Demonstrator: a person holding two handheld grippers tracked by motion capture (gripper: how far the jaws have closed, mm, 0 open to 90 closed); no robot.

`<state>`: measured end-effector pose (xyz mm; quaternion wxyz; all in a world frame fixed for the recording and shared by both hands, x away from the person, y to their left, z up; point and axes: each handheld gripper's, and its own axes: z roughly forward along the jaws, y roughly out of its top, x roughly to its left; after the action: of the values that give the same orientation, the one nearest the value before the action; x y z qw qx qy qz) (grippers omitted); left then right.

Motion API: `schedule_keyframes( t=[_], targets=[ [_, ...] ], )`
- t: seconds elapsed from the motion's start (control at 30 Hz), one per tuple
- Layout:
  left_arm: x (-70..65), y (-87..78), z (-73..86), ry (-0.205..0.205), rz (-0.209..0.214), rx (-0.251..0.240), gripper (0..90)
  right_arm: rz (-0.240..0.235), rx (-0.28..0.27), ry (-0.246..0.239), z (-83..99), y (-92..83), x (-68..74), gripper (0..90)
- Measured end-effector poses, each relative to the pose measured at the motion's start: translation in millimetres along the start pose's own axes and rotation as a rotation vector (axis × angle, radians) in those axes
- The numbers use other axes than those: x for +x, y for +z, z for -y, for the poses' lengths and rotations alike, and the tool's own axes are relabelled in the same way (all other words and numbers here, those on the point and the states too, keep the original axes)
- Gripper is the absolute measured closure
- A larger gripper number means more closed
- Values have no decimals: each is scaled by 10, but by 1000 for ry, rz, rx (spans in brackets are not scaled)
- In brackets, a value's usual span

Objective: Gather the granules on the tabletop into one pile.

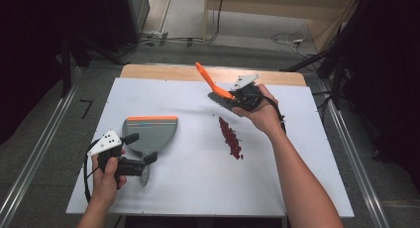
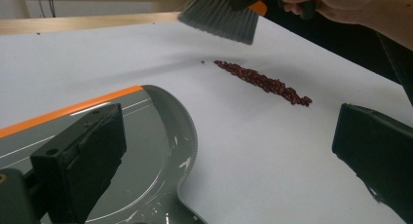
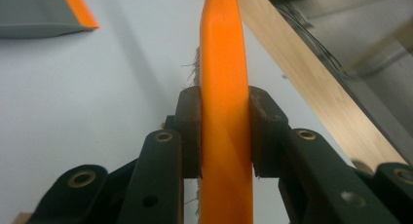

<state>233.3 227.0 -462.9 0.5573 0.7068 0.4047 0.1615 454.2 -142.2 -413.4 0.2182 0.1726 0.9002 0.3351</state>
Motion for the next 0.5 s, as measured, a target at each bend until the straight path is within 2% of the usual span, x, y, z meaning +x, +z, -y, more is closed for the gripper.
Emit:
schedule_keyframes(
  t=[0.07,0.17,0.27,0.33,0.5],
  targets=[
    [3,-4,0,0,-2,0,0,-40,-9,-43,-6,109,-3,688],
    [13,-10,4,-1,-4,1,0,-53,3,-130,-14,271,12,687],
    [17,-20,7,-3,-7,-3,0,-5,30,-198,-14,389,55,688],
    [17,-31,9,-2,-10,-13,0,-2,56,-252,-7,445,87,687],
    [29,-53,11,-7,-12,-21,0,-45,65,-304,3,437,169,692]
  ],
)
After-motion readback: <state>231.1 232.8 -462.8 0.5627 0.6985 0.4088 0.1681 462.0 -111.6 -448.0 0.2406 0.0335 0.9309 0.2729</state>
